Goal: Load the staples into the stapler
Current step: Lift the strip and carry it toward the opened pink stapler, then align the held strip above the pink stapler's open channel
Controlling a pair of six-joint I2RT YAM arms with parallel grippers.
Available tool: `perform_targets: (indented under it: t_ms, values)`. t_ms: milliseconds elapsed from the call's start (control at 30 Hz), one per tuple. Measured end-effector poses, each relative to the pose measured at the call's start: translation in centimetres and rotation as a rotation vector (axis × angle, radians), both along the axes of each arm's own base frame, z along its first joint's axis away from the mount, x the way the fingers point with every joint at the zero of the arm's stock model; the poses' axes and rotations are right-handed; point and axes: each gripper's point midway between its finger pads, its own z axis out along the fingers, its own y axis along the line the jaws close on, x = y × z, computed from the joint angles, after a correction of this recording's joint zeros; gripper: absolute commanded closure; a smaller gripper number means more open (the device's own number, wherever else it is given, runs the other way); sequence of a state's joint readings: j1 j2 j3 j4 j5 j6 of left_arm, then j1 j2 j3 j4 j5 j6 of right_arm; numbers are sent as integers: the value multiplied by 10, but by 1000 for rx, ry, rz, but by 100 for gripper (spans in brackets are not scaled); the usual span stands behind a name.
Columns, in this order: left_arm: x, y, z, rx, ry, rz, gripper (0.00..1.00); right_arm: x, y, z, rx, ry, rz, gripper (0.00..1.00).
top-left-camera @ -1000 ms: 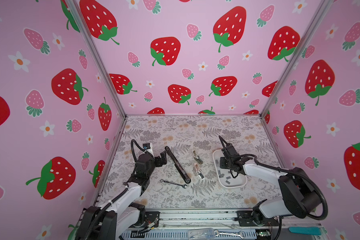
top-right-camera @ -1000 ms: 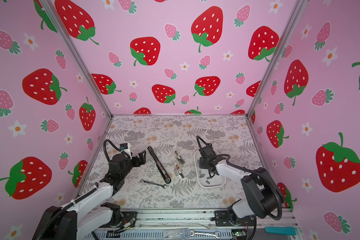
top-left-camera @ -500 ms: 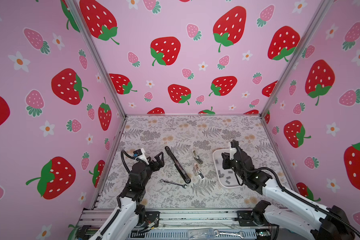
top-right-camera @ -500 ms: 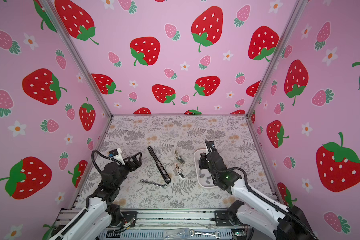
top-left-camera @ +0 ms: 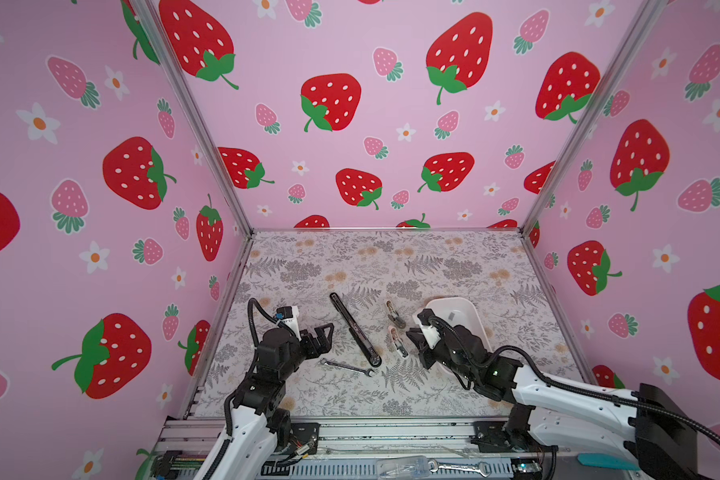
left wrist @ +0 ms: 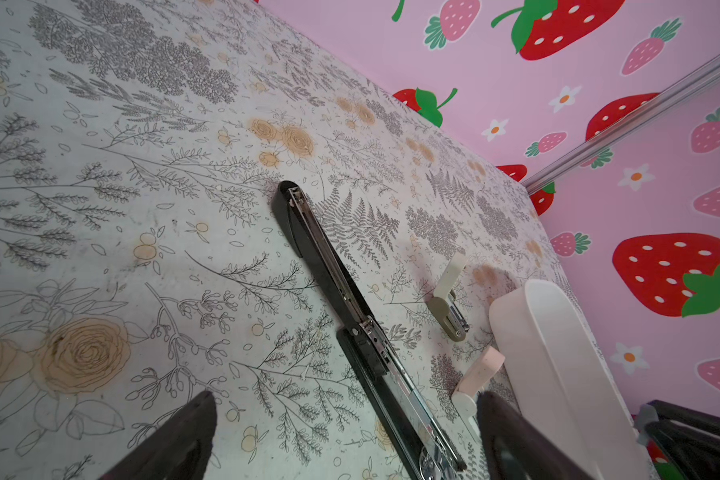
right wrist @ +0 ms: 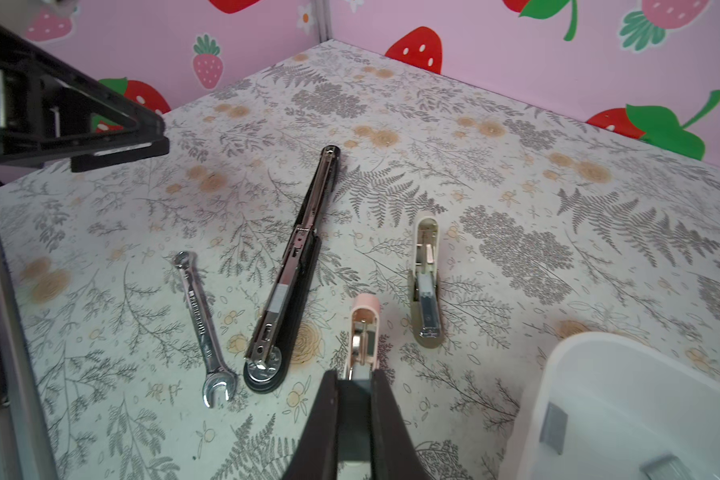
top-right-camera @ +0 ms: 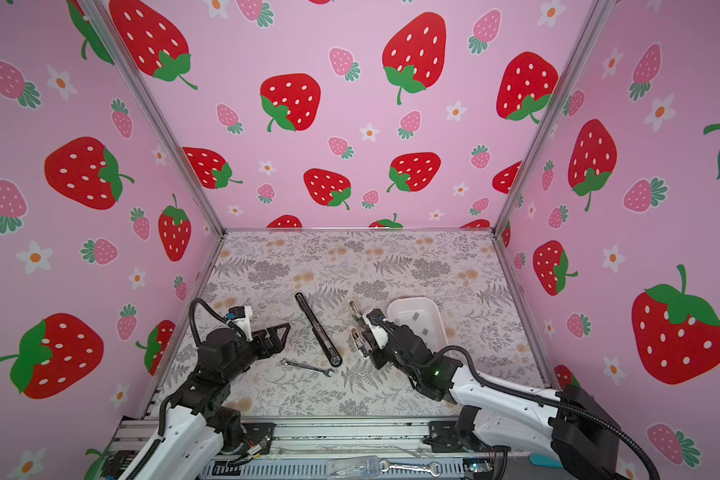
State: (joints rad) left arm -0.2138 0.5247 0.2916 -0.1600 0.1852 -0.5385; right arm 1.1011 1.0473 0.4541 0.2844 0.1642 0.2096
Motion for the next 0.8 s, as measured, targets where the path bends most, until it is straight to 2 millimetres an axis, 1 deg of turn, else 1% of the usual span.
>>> perform_targets:
  t_ms: [100, 200, 300, 467, 533, 700, 800]
  values:
    - [-3, 1, -1, 23, 24, -7, 1, -8, 10, -5, -20, -14, 59, 89]
    - [-4, 1, -3, 25, 33, -9, 1, -9, 14, -12, -45, -24, 89, 89]
    - [-4, 0, -3, 28, 34, -16, 1, -10, 16, -14, -55, -35, 107, 89]
    - [-4, -1, -7, 36, 45, -28, 1, -11, 18, -11, -48, -53, 124, 89]
    - [-4, -2, -7, 35, 48, -34, 0, -12, 18, -14, -48, -53, 128, 89]
    - [-4, -3, -9, 35, 55, -40, 0, -15, 14, -33, -82, -33, 138, 89]
    - [-5, -4, -9, 34, 55, -43, 0, -17, 14, -40, -94, -26, 147, 89]
